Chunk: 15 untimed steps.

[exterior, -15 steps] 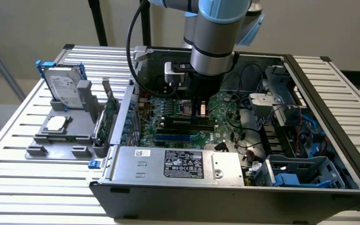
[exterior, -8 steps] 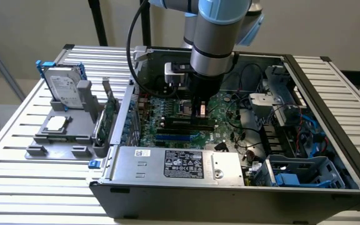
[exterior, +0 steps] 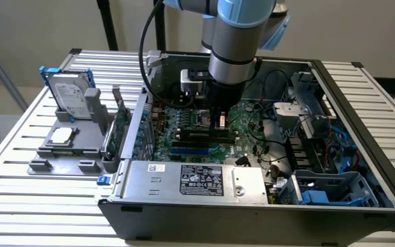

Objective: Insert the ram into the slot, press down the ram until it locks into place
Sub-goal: 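Insert the ram into the slot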

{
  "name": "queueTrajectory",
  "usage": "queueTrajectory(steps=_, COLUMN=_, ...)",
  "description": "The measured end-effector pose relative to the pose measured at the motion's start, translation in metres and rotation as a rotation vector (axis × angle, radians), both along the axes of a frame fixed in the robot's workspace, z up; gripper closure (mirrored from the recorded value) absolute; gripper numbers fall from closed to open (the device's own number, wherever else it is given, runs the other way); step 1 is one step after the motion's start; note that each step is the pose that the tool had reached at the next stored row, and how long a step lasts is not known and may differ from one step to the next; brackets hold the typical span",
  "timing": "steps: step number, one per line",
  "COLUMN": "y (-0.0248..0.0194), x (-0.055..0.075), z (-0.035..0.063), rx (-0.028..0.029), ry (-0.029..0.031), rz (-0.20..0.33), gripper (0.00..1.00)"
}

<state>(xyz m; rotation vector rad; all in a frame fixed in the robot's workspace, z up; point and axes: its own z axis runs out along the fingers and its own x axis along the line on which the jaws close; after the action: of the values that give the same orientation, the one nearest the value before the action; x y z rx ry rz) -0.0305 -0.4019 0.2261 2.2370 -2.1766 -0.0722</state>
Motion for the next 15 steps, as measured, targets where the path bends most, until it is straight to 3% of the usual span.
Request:
queueTrajectory(steps=11, y=0.0002, x=-0.0004, z=-0.0034, rx=0.0002, ry=0.0, rz=0.0, gripper=0.87)
queueTrajectory(steps=12, y=0.0002, x=-0.0004, z=-0.0034, rx=-0.0001, ry=0.0001, rz=0.0, gripper=0.79)
queueTrajectory(steps=14, y=0.0002, x=-0.0004, z=-0.0033, rx=-0.0002, ry=0.0001, rz=0.0, gripper=0.79)
queueTrajectory(steps=15, y=0.0002, x=-0.0004, z=-0.0025, rx=0.0004, ry=0.0, rz=0.0, gripper=0.72)
